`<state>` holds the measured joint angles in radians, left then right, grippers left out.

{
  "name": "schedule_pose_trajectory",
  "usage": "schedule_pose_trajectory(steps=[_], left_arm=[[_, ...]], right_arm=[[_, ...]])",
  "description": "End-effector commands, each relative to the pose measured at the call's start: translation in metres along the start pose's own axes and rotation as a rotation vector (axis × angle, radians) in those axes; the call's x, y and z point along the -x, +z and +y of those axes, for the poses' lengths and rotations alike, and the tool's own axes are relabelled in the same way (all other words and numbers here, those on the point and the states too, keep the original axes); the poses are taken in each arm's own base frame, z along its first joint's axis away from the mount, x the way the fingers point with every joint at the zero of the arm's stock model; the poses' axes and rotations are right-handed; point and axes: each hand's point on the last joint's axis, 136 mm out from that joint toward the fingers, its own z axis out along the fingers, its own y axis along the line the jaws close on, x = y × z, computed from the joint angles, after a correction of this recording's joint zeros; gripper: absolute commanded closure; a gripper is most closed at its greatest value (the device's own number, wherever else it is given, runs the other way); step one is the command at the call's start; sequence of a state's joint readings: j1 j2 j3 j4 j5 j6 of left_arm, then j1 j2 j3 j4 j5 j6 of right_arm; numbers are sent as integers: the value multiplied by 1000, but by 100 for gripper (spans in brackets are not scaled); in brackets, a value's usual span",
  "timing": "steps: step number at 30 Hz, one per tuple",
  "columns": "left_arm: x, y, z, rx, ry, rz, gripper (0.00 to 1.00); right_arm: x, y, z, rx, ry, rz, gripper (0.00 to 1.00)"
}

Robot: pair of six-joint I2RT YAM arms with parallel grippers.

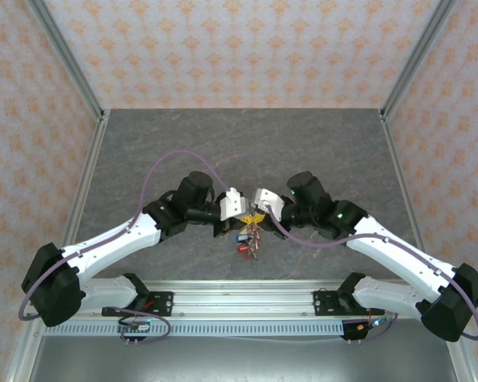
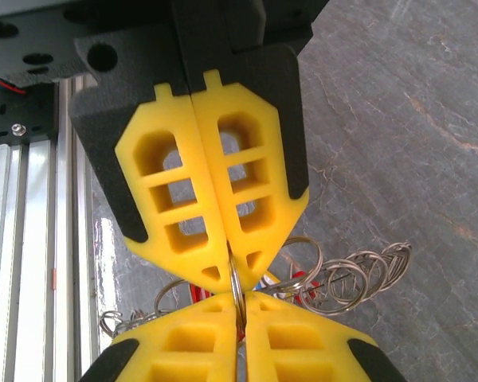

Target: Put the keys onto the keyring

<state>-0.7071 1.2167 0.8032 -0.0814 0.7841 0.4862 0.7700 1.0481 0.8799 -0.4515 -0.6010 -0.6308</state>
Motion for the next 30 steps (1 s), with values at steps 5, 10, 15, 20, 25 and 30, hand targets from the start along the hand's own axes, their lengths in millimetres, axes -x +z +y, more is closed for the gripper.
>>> schedule_pose_trajectory(steps=[5,10,15,20,25,30], left_arm=[[28,-3,3,-3,10,-135,100],[32,-7,2,-1,16,-155,100],[33,-11,1,6,18,-164,100],[36,-12,1,6,10,-179,100],[22,-9,7,38,9,-92,92],[4,-5,13,68,20,28,89]], right_arm=[[4,6,0,8,-43,-55,90],[2,6,-8,-32,-26,-100,90],[-2,3,-9,-27,-11,-141,91],[3,4,-3,25,-6,-170,100],[16,-2,-3,32,-10,-190,100],[27,-9,1,35,-25,-179,100]])
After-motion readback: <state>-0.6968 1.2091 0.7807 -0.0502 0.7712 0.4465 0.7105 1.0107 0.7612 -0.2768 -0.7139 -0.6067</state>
